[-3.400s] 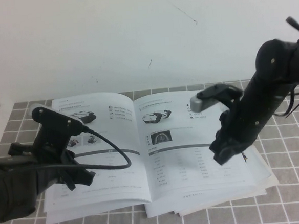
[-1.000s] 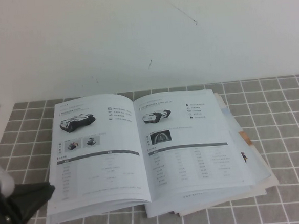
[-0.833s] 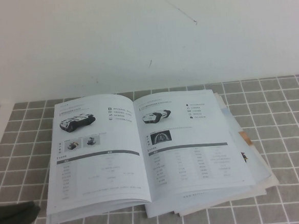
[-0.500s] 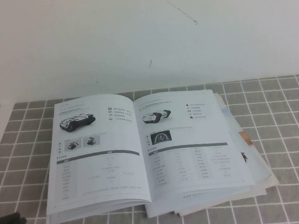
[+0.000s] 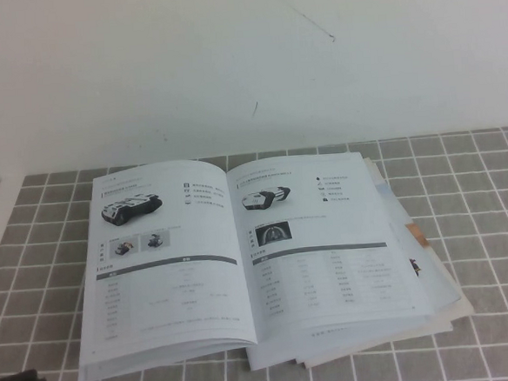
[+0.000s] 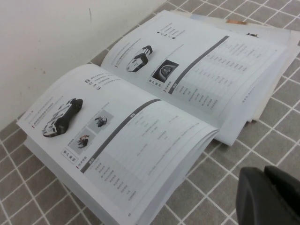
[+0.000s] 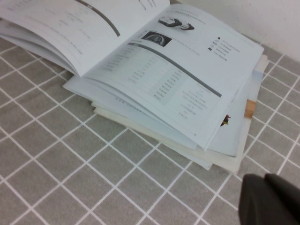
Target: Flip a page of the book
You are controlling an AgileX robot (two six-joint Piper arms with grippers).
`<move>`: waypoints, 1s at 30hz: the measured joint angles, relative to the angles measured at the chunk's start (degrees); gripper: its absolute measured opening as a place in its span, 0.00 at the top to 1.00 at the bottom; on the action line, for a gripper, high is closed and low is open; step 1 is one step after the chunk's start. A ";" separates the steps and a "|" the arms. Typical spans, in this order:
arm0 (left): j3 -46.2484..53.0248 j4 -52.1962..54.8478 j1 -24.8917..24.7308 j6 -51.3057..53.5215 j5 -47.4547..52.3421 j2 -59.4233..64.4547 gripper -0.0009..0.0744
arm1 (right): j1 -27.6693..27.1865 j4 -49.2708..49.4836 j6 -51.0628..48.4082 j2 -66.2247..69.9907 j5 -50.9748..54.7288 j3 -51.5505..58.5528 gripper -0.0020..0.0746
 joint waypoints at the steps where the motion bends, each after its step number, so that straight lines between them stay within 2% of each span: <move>1: 0.00 0.33 0.00 0.37 0.00 0.00 0.99 | 0.00 -0.07 0.00 0.00 0.00 0.00 0.98; 7: 3.62 1.30 0.00 0.78 -6.31 -5.73 0.99 | 0.00 0.05 0.00 0.00 0.00 0.00 0.98; 13: 13.56 4.16 2.03 0.17 -20.02 -15.67 0.99 | 0.00 0.14 0.00 0.00 0.00 0.00 0.98; 16: 22.40 4.16 5.51 -2.29 -27.93 -20.17 0.99 | 0.00 0.14 0.00 0.00 0.00 0.00 0.98; 23: 37.45 4.16 16.27 -7.14 -35.68 -24.18 0.99 | 0.00 0.25 0.00 0.00 0.00 0.00 0.98; 27: 38.71 4.16 22.32 -8.71 -34.43 -24.18 0.99 | 0.00 0.25 0.00 0.00 0.00 0.00 0.98; 30: 38.71 4.30 24.97 -8.71 -32.60 -24.41 0.99 | 0.00 0.25 0.00 0.00 0.00 0.00 0.98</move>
